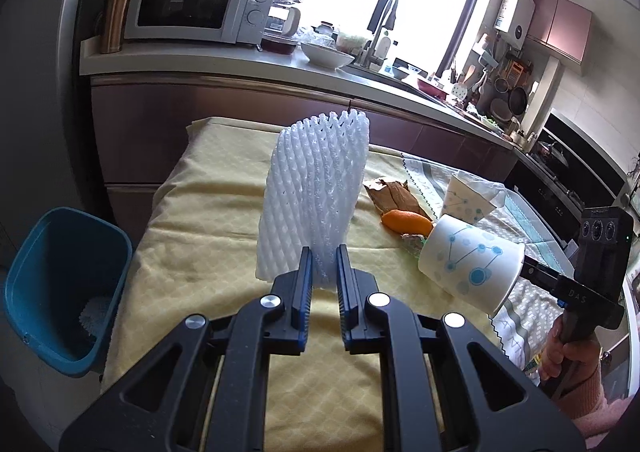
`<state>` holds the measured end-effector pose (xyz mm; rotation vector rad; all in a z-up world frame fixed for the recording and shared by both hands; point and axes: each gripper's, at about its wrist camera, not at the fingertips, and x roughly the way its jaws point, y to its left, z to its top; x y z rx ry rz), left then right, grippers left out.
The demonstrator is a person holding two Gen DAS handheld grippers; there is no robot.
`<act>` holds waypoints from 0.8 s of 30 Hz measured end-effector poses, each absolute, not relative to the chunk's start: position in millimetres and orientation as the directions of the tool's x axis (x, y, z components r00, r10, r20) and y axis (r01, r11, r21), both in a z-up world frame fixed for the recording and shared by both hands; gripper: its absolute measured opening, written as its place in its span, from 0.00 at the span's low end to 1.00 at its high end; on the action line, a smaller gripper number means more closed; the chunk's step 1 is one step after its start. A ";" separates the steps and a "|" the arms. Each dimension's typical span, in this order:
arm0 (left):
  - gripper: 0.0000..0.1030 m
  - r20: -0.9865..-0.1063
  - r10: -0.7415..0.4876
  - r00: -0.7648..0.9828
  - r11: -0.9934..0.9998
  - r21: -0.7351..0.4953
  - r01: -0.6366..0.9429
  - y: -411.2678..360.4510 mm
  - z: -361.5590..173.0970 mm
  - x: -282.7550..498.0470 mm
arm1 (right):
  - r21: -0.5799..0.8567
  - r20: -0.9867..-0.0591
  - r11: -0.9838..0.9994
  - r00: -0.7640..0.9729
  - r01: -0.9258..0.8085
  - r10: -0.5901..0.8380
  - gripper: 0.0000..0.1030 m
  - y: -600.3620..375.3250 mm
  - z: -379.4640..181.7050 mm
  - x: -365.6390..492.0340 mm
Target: Collect trash
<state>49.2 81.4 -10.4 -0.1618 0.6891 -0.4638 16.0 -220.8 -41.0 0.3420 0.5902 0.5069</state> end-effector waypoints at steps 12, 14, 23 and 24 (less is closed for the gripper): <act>0.12 -0.570 -0.332 0.752 0.938 -0.282 0.201 158.3 -3.7 33.0 | 0.439 -0.439 0.739 0.596 -0.511 0.673 0.04 -139.2 -28.6 59.8; 0.12 -0.570 -0.311 0.760 0.943 -0.285 0.172 172.8 -4.6 31.5 | 0.445 -0.442 0.721 0.570 -0.531 0.693 0.04 -127.8 -27.6 66.8; 0.12 -0.587 -0.216 0.780 0.956 -0.288 0.047 225.5 -13.8 28.4 | 0.443 -0.460 0.666 0.486 -0.599 0.743 0.04 -78.1 -22.2 92.4; 0.12 -0.589 -0.208 0.781 0.957 -0.289 0.036 230.4 -15.1 28.5 | 0.443 -0.462 0.661 0.478 -0.605 0.747 0.04 -73.9 -21.8 94.9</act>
